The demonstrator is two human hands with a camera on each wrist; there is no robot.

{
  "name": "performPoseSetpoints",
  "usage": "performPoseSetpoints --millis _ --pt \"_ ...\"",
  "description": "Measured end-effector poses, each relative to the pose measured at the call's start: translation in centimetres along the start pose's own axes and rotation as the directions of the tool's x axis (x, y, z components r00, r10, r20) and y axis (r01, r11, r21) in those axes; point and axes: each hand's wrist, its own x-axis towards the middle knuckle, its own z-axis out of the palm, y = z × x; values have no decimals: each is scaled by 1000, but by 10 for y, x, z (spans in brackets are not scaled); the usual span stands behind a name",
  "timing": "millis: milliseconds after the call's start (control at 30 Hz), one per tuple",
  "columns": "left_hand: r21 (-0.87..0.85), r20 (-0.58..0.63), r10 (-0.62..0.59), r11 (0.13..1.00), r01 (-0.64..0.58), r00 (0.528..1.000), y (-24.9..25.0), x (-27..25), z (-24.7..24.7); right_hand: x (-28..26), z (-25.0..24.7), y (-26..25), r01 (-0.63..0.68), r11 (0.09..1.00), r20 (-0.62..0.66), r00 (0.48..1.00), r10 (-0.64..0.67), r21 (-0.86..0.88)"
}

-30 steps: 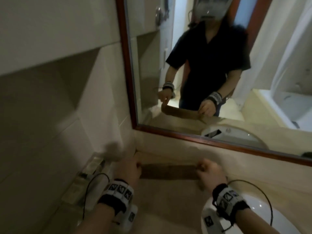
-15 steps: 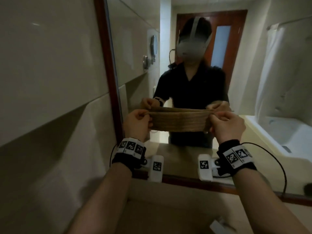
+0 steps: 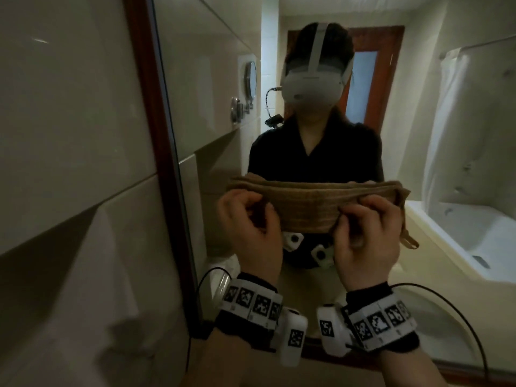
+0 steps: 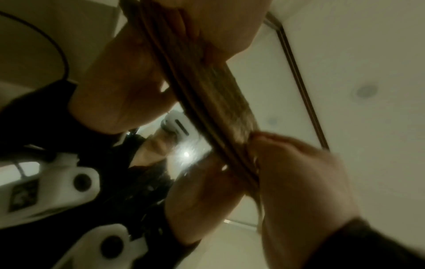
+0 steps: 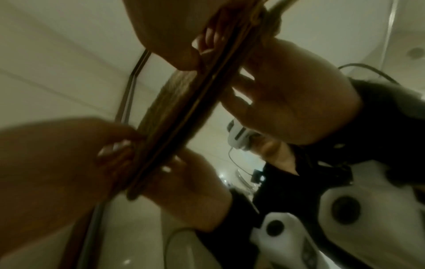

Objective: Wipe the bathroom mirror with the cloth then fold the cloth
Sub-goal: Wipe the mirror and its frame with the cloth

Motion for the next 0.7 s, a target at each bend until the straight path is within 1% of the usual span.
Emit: performPoseSetpoints --millis 67,133,200,267,333,400,467,567,700 --pt "101 52 118 987 -122 992 -6 -11 6 -11 4 6 71 996 43 997 -69 -55" --pt "210 113 181 957 -201 977 -13 -19 13 -15 5 7 148 985 91 986 -140 -85" --pt "339 208 204 902 -266 957 -17 -24 20 -13 5 9 205 968 169 969 -180 -146" --pt "443 296 171 847 -294 940 -18 -24 24 -11 6 12 204 946 268 954 -134 -252" --pt "534 328 130 792 -297 936 -16 -24 27 -11 7 13 187 912 334 941 -60 -365" --pt "587 311 85 766 -262 946 -13 -22 31 -12 8 11 167 893 361 933 -6 -418" --pt "606 289 60 761 -231 956 -12 -19 34 -9 7 7 140 898 366 930 25 -417" --pt "607 289 68 758 -238 955 -12 -15 32 -3 5 0 103 910 347 936 47 -401" --pt "592 277 72 772 -230 958 -11 -12 30 7 10 -7 21 897 307 943 130 -443"
